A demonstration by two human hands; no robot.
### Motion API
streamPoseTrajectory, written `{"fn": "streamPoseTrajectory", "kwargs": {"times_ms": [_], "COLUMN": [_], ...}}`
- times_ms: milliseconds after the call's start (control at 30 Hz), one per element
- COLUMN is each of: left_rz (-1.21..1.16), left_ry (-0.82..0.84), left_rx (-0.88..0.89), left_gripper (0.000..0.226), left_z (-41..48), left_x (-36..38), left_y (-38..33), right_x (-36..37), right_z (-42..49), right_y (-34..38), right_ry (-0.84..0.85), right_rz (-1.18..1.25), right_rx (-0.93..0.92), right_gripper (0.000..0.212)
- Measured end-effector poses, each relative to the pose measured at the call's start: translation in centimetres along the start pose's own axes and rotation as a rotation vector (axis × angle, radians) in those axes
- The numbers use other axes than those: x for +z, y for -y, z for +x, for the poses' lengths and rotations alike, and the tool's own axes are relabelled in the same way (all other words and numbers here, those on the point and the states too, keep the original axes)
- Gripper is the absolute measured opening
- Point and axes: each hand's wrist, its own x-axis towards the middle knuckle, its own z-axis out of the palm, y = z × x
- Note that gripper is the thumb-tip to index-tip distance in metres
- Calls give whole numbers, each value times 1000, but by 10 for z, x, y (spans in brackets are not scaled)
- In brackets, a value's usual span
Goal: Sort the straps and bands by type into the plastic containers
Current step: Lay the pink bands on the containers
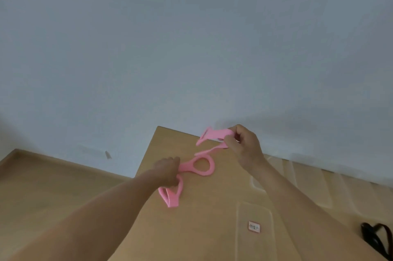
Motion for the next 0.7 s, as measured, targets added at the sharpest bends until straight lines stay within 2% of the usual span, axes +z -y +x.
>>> {"fn": "streamPoseTrajectory", "kwargs": {"times_ms": [67,133,233,367,467,567,700], "left_rz": [-13,-145,-298,-409,-640,-876,-1051], "left_ry": [28,38,-32,-56,-129,-244,-269], "left_rx": [35,71,159,297,368,402,467], "left_gripper": [25,14,17,19,26,30,24], "left_z": [-2,-5,-17,-42,-56,-68,-86], "left_x": [-5,-18,-53,-106,-133,-149,-163], "left_y": [-1,-2,-16,-53,-77,-101,-135], "right_x": [-7,-14,-27,-53,-73,-93,-123], "right_z": [-4,-8,-19,-37,-50,-65,-82], "right_y": [-1,0,6,16,20,29,39], "right_ry": [-28,-72,-123,-85,-192,-285,-372], "right_rz": [2,-4,16,-83,-80,126,335], "right_rx": [29,40,41,42,19,5,-17], "right_gripper": [5,4,6,12,10,8,15]}}
